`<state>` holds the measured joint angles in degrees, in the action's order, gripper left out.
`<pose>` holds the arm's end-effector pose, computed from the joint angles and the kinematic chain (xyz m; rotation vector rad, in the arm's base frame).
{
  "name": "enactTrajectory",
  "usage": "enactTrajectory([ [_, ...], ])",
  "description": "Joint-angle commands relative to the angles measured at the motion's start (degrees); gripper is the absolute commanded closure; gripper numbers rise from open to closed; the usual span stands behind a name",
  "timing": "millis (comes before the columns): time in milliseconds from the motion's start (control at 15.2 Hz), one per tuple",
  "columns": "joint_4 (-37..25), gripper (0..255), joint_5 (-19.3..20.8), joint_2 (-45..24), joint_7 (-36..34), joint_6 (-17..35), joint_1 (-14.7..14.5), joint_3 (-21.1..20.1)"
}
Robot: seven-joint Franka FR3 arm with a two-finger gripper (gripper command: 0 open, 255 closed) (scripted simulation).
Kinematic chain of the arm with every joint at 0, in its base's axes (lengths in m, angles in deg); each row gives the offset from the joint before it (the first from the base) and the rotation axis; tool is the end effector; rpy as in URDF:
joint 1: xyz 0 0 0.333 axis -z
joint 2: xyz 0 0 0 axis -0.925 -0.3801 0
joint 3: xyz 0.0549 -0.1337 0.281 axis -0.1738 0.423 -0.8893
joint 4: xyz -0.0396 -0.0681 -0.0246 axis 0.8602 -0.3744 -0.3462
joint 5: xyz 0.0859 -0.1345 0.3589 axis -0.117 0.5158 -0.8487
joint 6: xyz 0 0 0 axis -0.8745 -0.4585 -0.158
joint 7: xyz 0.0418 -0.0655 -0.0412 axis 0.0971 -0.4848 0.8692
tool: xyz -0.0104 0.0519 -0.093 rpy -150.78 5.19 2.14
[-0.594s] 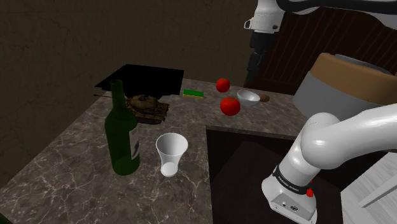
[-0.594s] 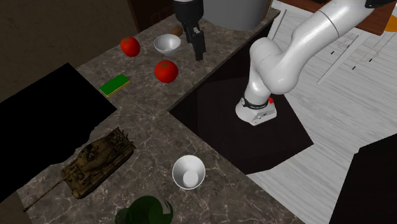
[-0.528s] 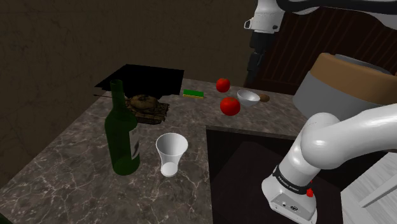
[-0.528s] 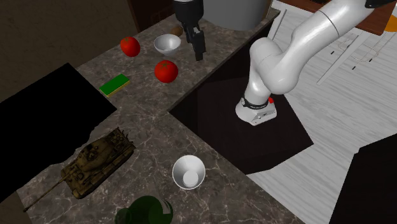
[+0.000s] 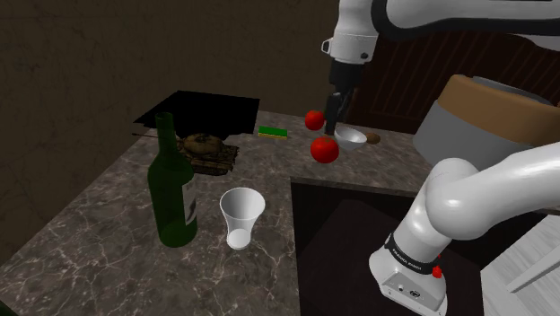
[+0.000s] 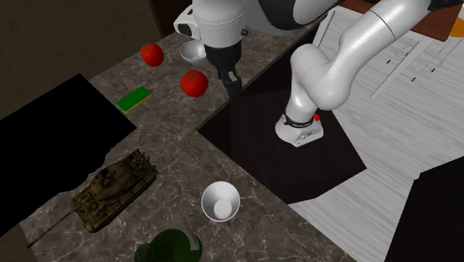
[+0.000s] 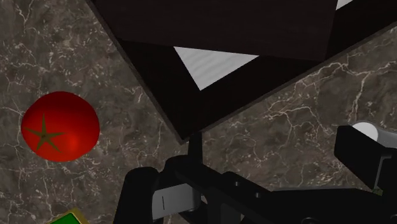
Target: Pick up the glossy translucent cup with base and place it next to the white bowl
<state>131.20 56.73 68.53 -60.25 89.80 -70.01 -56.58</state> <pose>0.3188 0.0654 0.5475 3.0688 0.2189 -0.1164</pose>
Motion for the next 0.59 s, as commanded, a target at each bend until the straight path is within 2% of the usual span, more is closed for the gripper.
enactTrajectory([
  [0, 0.08, 0, -1.11, -1.41, -2.93, 1.96, -0.96, -2.96],
  [528, -1.29, 0, -2.93, -10.00, -14.39, 10.34, -3.45, -14.53],
])
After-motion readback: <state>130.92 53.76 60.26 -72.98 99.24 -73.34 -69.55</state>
